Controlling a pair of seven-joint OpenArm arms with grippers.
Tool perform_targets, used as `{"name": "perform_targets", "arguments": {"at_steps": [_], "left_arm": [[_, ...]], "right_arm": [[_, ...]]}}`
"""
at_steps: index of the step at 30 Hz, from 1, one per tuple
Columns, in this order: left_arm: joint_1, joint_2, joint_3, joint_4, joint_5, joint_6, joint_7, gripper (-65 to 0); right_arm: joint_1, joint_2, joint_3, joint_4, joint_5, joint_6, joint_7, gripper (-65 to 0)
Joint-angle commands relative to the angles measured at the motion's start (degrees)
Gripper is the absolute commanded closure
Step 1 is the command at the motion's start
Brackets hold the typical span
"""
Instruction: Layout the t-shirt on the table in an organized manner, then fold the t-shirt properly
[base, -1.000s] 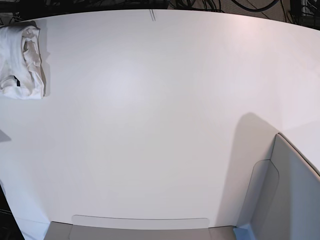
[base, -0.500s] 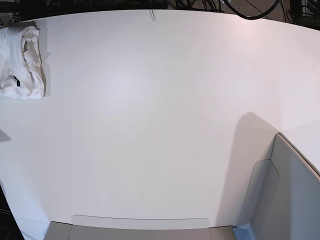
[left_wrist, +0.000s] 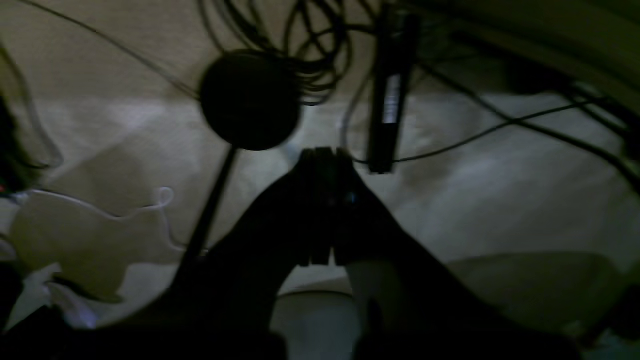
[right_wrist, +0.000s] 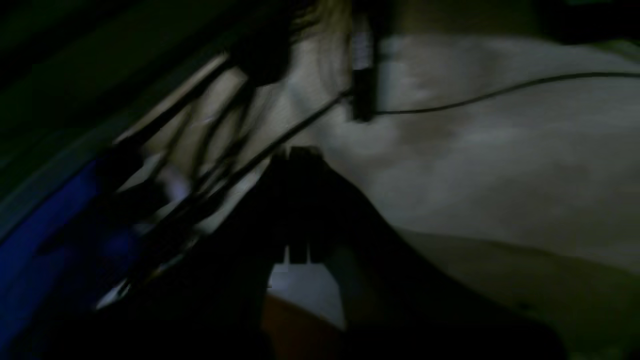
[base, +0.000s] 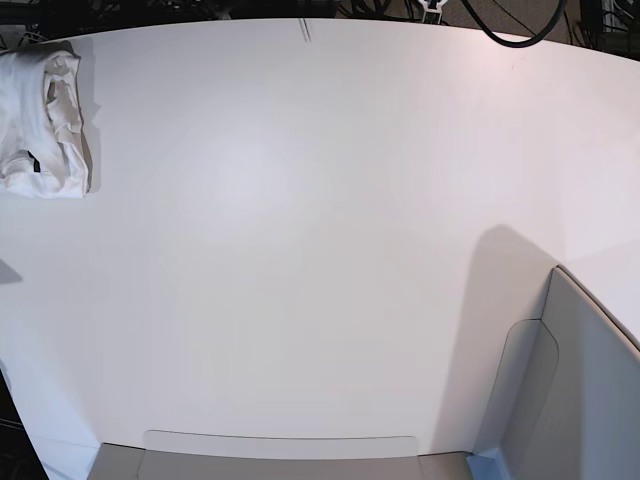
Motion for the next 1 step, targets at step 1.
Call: {"name": "perform_targets", "arguments": {"at_steps": [1], "left_arm": [[0.17,-0.1,-0.03,0.12,-0.12,-0.02,-0.22,0.0]], "right_arm": [[0.26,0.07,0.13,-0.34,0.15,-0.38,-0.19,0.0]]}}
